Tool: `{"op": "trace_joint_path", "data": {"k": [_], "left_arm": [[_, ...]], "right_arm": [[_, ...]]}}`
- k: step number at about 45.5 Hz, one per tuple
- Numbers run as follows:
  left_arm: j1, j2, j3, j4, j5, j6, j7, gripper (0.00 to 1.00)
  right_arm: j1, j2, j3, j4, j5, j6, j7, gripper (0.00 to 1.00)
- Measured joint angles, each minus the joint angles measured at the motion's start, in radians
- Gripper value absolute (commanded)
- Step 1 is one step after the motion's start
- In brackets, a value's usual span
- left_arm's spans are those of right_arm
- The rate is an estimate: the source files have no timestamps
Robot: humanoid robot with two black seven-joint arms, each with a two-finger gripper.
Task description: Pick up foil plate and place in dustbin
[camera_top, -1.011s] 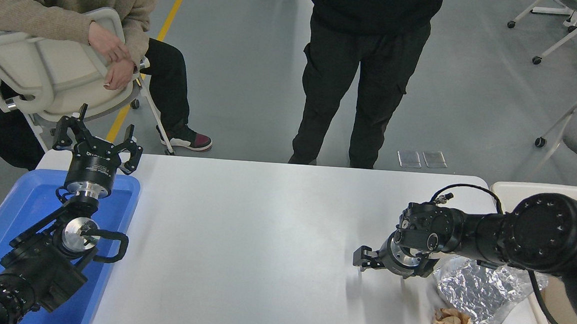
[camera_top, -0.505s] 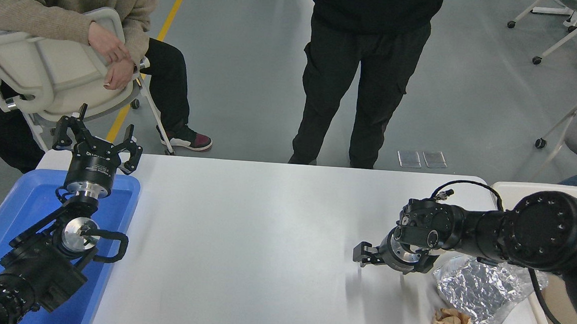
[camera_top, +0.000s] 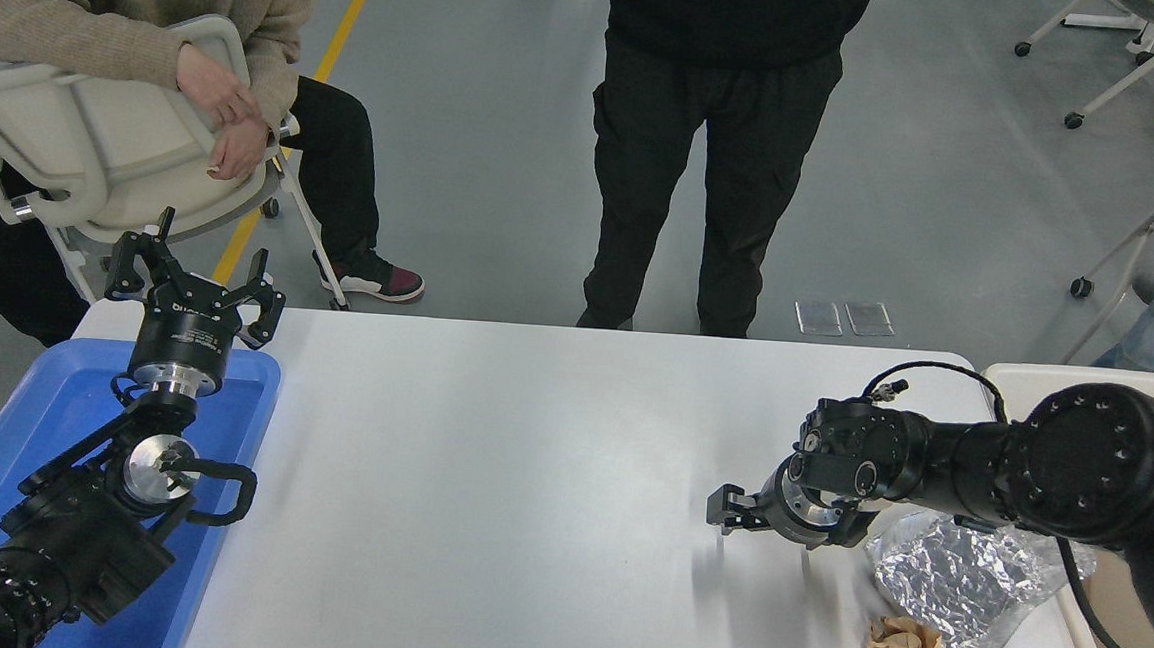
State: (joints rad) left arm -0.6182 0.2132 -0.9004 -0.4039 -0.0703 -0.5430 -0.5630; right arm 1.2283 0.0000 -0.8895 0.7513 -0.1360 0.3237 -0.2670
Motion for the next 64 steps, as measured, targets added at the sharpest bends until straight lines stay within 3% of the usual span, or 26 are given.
{"op": "trace_joint_path", "data": {"k": [18, 31, 52, 64], "left_arm": [[0.000, 0.000, 0.000, -0.001, 0.000, 0.000, 0.000, 0.99], [0.000, 0.000, 0.000, 0.000, 0.000, 0.000, 0.000, 0.99], [0.000, 0.000, 0.000, 0.000, 0.000, 0.000, 0.000, 0.99], [0.001, 0.000, 0.000, 0.000, 0.000, 0.000, 0.000, 0.99]], "right_arm": [[0.207, 0.000, -0.003, 0.177, 0.016, 0.000, 0.001, 1.00], [0.474, -0.070, -0.019, 0.423, 0.027, 0.021, 0.001, 1.00], [0.907, -0.183, -0.119, 0.544, 0.145, 0.344, 0.002, 1.00], [1.083, -0.218, -0.156, 0.582, 0.162, 0.428, 0.002, 1.00]]}}
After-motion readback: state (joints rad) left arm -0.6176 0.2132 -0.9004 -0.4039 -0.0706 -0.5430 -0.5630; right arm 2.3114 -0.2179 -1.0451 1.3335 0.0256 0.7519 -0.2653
